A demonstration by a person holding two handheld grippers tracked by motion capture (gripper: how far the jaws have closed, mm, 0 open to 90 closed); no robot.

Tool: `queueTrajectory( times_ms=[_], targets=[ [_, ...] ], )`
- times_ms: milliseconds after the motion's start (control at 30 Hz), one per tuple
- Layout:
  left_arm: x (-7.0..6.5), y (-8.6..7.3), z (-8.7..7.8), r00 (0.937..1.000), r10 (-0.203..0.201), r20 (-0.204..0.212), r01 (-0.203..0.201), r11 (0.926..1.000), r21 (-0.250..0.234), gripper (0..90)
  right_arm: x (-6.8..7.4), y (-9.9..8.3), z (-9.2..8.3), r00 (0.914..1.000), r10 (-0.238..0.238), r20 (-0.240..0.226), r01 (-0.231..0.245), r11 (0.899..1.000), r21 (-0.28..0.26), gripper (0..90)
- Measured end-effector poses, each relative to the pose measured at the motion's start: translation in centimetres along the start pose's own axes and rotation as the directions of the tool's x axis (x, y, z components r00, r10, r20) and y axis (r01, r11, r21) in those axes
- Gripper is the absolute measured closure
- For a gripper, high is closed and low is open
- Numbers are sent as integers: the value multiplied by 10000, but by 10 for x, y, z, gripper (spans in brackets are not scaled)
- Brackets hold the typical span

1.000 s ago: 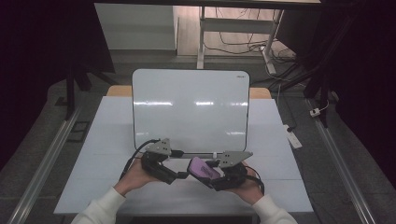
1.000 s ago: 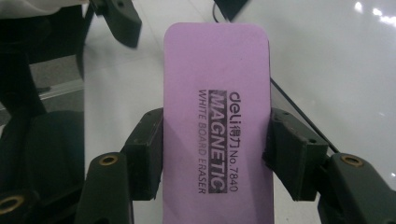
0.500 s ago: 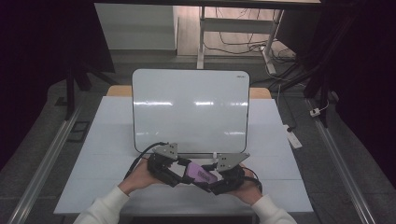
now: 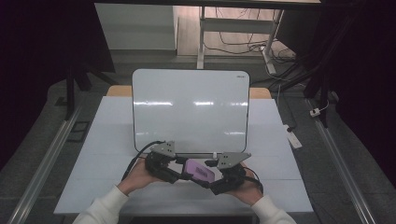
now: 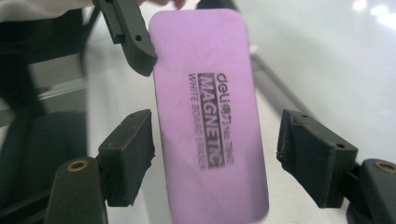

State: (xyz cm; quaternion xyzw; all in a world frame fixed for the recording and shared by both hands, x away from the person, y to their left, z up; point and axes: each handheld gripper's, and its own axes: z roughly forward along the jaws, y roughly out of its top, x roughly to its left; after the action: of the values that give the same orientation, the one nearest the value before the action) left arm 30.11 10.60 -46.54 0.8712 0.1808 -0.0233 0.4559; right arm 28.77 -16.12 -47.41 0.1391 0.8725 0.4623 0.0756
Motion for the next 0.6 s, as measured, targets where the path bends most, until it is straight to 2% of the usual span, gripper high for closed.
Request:
queueTrajectory(
  times_ms=[67, 167, 300, 433, 533, 600],
  targets=[
    [3, -1, -2, 9985, -420, -339, 416, 9990, -138, 408, 2, 2, -4, 9986, -129, 513, 140, 9997, -209, 317],
    [7, -2, -3, 9919, -1081, -671, 1054, 9935, -424, 408, 7, 4, -7, 9934, -430, 1063, 466, 9984, -314, 355],
    [11, -3, -6, 9817, -1740, -779, 1675, 9823, -834, 408, 15, 6, -5, 9789, -987, 1790, 1036, 9944, -183, 386],
    [12, -3, -7, 9763, -2076, -612, 2004, 9740, -1058, 407, 22, 8, -1, 9573, -1523, 2457, 1558, 9878, 50, 397],
    [12, -3, -5, 9748, -2151, -599, 2079, 9722, -1079, 407, 27, 9, 4, 9414, -1843, 2825, 1830, 9826, 312, 411],
    [11, -3, -4, 9732, -2242, -501, 2176, 9695, -1125, 407, 29, 9, 7, 9358, -2052, 2868, 1993, 9787, 501, 418]
  ],
)
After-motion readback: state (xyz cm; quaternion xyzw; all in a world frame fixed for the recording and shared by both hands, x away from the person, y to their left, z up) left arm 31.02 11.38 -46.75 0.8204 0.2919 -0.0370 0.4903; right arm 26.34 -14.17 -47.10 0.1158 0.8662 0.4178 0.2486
